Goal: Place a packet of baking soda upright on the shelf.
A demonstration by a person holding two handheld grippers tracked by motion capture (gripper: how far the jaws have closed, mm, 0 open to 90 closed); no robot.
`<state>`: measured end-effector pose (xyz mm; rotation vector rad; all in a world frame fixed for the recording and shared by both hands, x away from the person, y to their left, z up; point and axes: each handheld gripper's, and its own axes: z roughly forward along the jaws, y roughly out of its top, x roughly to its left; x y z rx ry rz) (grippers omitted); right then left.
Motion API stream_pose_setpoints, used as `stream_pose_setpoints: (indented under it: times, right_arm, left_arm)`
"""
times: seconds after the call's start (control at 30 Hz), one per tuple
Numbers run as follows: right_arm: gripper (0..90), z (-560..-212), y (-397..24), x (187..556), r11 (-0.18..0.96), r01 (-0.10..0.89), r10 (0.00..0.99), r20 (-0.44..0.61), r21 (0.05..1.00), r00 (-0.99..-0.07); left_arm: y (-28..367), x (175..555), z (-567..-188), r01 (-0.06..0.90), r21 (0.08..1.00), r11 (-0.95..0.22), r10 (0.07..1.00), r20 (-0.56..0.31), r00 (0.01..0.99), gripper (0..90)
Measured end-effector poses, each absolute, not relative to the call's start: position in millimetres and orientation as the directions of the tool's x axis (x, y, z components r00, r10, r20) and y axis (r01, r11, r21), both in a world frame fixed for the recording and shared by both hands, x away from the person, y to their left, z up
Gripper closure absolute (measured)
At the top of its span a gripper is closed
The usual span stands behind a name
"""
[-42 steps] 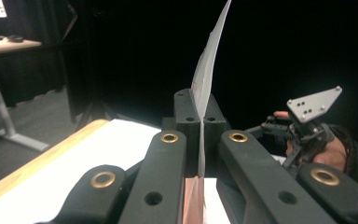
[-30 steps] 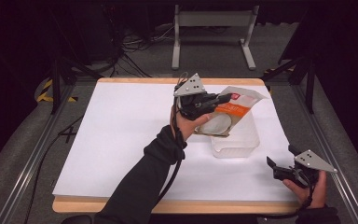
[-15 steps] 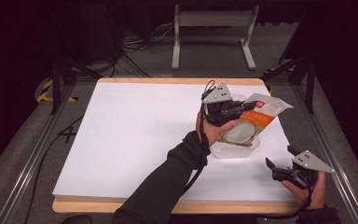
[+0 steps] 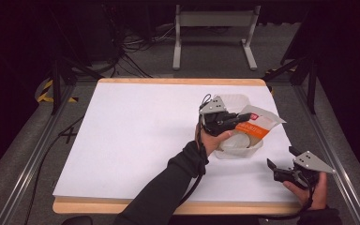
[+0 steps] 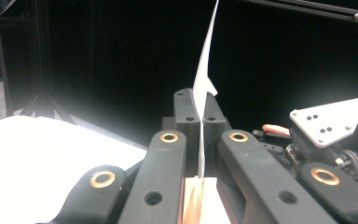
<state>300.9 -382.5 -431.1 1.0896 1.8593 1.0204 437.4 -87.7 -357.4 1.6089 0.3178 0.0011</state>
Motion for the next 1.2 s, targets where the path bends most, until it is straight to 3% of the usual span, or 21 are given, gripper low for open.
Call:
stream_pose_setpoints:
  times: [0.37, 0.57, 0.63, 0.77, 0.87, 1.07, 1.2]
  right_arm:
    - [10.2, -431, -382, 301, 0.326, 0.324, 0.908, -0.199, 0.888, -0.368]
    - [10.2, -432, -380, 302, 0.338, 0.333, 0.904, -0.205, 0.881, -0.374]
    - [10.2, -432, -381, 302, 0.335, 0.334, 0.905, -0.202, 0.881, -0.375]
    - [10.2, -432, -382, 302, 0.335, 0.337, 0.903, -0.198, 0.880, -0.381]
    - [10.3, -432, -381, 302, 0.335, 0.339, 0.902, -0.195, 0.879, -0.385]
    - [10.4, -433, -380, 302, 0.346, 0.343, 0.895, -0.197, 0.874, -0.401]
    - [10.4, -433, -379, 302, 0.348, 0.342, 0.893, -0.198, 0.873, -0.403]
  left_arm:
    - [-75, 435, -362, 0.181, 0.981, -0.069, 0.190, -0.165, 0.968, 89.4]
    - [-93, 432, -351, 0.122, 0.971, -0.206, 0.173, -0.087, 0.981, 79.4]
    - [-102, 433, -345, 0.122, 0.957, -0.264, 0.159, -0.081, 0.984, 67.3]
    - [-115, 434, -341, 0.108, 0.922, -0.371, 0.157, -0.053, 0.986, 64.4]
    - [-118, 435, -341, 0.107, 0.916, -0.387, 0.145, -0.054, 0.988, 86.1]
    - [-114, 435, -341, 0.119, 0.929, -0.352, 0.146, -0.071, 0.987, 89.8]
    - [-109, 437, -339, 0.135, 0.960, -0.244, 0.144, -0.102, 0.984, 89.9]
